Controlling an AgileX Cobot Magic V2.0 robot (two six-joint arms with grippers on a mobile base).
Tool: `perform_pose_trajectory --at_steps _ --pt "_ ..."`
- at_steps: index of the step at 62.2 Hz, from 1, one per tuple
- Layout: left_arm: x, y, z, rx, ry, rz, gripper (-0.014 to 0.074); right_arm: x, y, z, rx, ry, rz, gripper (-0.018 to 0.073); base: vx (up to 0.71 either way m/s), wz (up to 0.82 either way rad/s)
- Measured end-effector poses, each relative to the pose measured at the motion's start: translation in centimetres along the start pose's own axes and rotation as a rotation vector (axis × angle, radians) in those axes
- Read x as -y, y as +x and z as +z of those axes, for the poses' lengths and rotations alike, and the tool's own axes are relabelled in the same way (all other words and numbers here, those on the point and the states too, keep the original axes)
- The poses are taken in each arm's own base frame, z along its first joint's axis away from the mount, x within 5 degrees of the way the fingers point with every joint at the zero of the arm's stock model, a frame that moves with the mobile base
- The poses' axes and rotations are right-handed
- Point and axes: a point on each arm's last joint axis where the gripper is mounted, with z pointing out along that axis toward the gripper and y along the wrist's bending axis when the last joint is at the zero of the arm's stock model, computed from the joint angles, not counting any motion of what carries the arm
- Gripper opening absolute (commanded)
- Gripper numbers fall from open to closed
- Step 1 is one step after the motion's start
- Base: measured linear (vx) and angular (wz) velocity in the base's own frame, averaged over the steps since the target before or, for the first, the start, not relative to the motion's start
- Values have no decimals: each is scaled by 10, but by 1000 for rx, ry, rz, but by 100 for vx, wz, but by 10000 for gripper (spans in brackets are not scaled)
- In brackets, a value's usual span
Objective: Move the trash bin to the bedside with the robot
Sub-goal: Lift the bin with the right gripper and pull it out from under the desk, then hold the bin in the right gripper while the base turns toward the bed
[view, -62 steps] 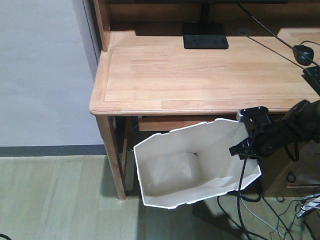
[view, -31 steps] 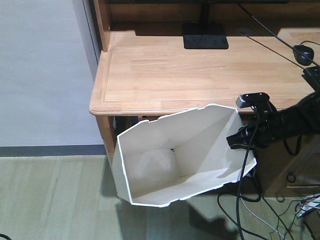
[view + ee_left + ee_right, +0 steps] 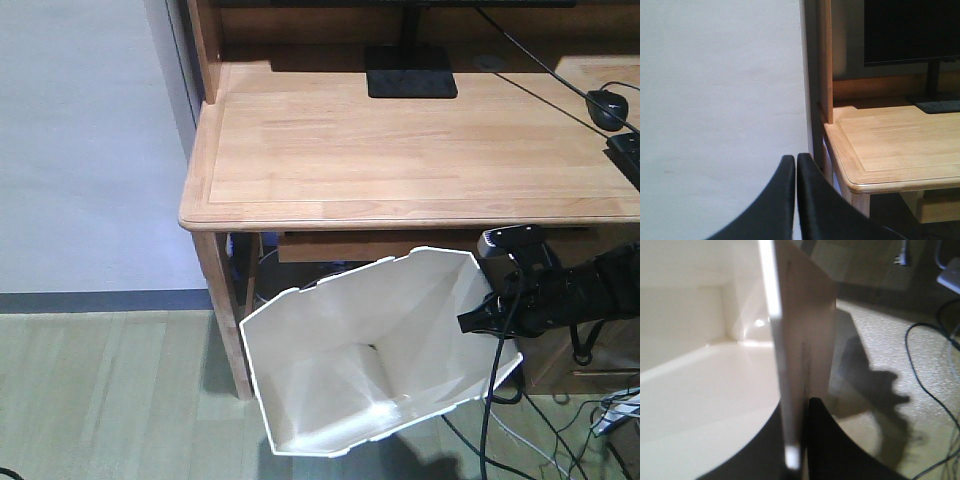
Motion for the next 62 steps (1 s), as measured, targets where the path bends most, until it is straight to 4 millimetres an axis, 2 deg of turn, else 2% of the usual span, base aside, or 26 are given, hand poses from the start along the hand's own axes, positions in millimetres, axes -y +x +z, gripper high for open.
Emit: perform_pose_trajectory --at_steps 15,37,62 --pt "0 0 0 0 0 0 -6 5 0 0 6 53 0 -5 0 0" --pt "0 0 0 0 0 0 -6 3 -1 0 19 27 33 -5 -2 7" --pt "0 0 0 0 0 0 -6 4 -1 -1 17 43 27 -5 -5 31"
